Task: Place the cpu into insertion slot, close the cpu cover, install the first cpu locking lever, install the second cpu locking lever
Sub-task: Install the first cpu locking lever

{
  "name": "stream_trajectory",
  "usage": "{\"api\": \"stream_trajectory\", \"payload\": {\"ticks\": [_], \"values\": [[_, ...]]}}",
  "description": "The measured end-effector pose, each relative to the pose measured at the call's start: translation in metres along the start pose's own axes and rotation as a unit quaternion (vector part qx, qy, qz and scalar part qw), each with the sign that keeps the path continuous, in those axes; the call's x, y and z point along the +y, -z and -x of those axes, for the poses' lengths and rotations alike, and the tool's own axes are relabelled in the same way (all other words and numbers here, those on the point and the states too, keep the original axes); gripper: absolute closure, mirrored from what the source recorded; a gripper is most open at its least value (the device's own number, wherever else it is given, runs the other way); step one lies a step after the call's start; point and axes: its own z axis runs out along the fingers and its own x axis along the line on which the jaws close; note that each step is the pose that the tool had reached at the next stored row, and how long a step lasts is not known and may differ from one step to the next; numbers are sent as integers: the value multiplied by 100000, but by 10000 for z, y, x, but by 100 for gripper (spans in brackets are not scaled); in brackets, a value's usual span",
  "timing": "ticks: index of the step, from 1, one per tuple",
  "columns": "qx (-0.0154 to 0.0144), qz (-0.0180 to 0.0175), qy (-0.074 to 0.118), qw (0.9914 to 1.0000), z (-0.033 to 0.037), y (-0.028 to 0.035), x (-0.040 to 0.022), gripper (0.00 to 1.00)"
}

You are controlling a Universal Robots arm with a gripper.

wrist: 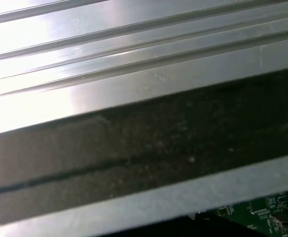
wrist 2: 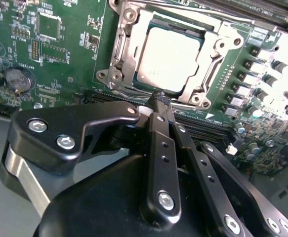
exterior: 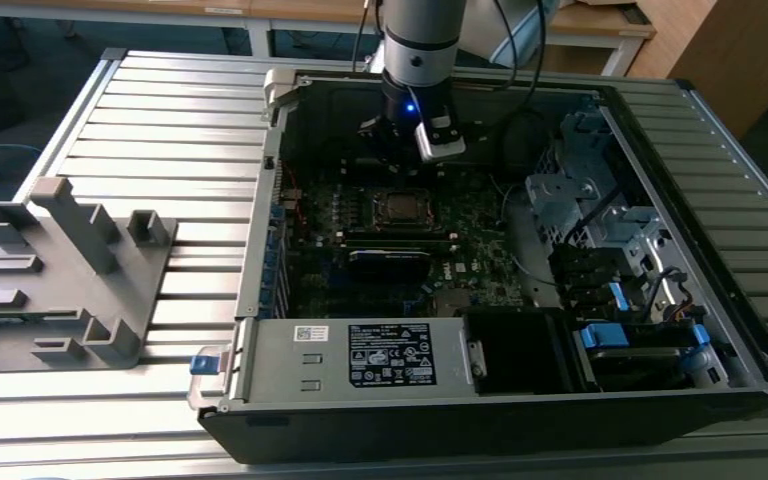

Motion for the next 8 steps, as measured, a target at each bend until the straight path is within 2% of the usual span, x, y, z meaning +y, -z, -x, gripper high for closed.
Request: {"api": "stream_trajectory", "payload": {"ticks": [3, 8], "values": [[53, 30, 2038, 99979, 1, -2, 0, 89], [92, 61, 3665, 99933, 5, -5, -16, 89]]}}
